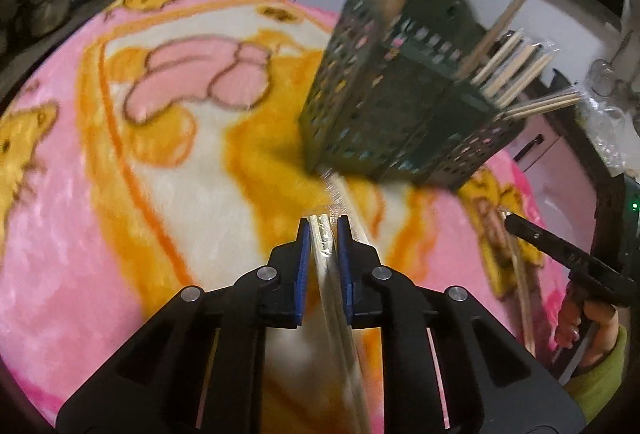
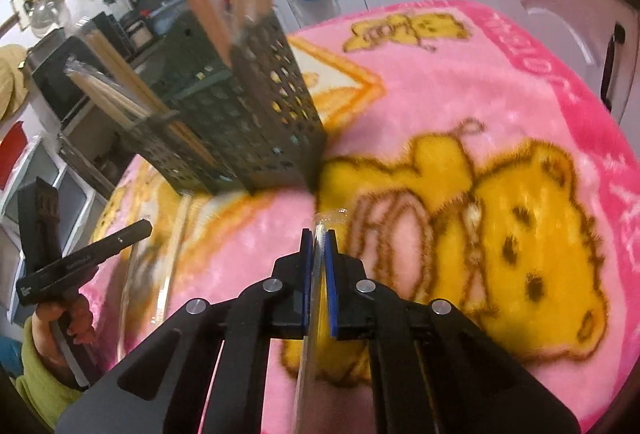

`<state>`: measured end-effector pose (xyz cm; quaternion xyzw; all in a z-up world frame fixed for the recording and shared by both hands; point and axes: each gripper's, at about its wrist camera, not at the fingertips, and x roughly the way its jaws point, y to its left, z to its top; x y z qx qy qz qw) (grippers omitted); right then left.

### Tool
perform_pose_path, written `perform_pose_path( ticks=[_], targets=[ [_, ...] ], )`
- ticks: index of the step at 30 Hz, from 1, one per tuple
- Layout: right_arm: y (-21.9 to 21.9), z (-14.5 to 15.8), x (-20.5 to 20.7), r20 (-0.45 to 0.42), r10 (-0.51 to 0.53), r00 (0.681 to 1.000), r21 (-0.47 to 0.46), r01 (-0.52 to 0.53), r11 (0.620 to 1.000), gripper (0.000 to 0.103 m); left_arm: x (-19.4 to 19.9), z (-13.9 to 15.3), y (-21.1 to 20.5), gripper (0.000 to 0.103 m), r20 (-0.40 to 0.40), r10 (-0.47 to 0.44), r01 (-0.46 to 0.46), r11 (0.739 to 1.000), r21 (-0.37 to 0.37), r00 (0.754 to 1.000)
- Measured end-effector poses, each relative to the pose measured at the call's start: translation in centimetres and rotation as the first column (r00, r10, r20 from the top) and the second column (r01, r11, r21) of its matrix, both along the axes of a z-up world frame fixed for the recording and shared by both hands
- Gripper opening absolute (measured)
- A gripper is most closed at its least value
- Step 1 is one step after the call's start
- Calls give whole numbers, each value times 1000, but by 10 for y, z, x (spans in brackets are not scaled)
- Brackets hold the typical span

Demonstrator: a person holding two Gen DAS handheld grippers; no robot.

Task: Organize utensils
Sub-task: 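Close the left tool on its chopstick while the right tool closes on another, then lift both chopsticks and carry them over the green caddy with both tools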

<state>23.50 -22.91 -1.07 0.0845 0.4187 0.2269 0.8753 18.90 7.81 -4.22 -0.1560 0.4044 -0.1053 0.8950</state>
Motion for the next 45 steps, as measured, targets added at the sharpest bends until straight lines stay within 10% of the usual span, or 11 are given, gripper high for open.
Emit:
perform_pose_path(
  ticks=[24, 45],
  targets=[
    [20, 119, -60, 382, 84, 920, 5, -93, 996, 6, -28, 129, -35, 7, 288, -72, 71, 997, 13, 955],
    [19, 176, -64, 523, 75, 849, 52, -119, 991, 5, -10, 215, -76, 7, 537, -24, -17, 997, 71, 843]
  ],
)
